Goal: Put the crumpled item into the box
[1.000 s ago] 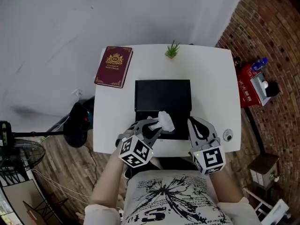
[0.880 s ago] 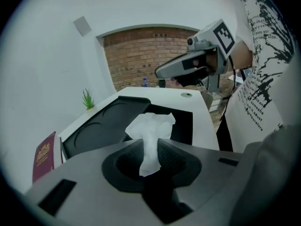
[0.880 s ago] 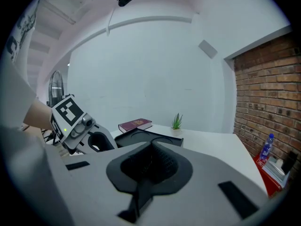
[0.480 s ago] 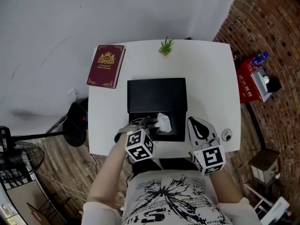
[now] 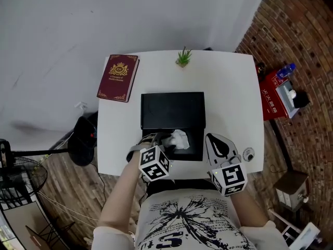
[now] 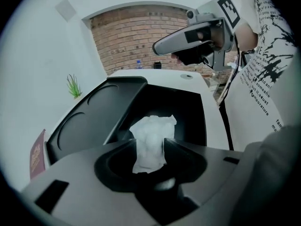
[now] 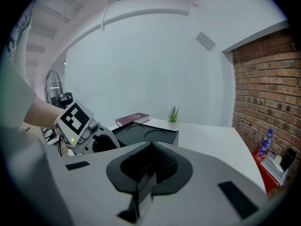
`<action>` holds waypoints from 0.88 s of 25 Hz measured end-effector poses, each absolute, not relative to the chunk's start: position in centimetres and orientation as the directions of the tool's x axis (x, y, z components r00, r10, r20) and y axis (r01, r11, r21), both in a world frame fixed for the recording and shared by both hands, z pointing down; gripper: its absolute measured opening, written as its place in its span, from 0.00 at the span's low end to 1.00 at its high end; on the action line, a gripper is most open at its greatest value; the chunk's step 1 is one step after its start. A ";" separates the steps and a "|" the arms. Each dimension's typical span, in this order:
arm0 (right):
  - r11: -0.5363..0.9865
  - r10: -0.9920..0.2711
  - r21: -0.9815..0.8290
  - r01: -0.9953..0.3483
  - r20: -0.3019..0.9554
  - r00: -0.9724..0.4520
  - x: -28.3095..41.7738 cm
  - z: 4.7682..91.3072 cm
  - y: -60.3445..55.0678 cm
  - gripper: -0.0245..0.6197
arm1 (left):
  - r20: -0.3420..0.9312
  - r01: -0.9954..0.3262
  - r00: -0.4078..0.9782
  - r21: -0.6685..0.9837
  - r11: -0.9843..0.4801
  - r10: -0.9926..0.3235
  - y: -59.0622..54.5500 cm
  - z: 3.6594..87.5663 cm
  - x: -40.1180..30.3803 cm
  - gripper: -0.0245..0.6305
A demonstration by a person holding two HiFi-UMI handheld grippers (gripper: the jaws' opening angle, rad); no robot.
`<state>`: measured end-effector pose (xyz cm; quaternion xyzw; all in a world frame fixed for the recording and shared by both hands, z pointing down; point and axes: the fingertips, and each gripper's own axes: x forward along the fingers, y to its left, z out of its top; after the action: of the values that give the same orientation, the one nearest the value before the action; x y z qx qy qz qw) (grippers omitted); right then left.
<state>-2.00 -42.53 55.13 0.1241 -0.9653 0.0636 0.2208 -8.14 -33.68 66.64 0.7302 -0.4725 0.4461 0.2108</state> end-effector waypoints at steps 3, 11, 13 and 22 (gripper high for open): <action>0.964 -0.212 -0.056 -0.262 0.439 -0.873 -1.9 54.4 -42.3 0.06 | 0.819 -0.897 0.176 -0.096 -0.431 -0.546 -33.5 64.6 -7.8 0.33; 0.972 -0.207 -0.020 -0.236 0.406 -0.890 -2.8 51.2 -40.5 0.06 | 0.614 -0.968 0.117 -0.104 -0.227 -0.781 -32.2 55.7 -9.1 0.15; 0.973 -0.213 -0.004 -0.232 0.386 -0.898 -3.2 50.1 -40.1 0.06 | 0.555 -0.977 0.086 -0.114 -0.178 -0.827 -31.7 53.3 -10.0 0.11; 0.971 -0.235 0.030 -0.236 0.276 -0.932 -5.1 44.1 -38.7 0.06 | 0.347 -0.991 -0.056 -0.132 0.010 -0.936 -28.8 43.2 -15.1 0.06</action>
<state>-5.12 -38.72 44.06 0.1200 -0.9828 0.0018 0.1400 -15.10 -28.82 43.19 0.6824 -0.7062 0.1709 0.0803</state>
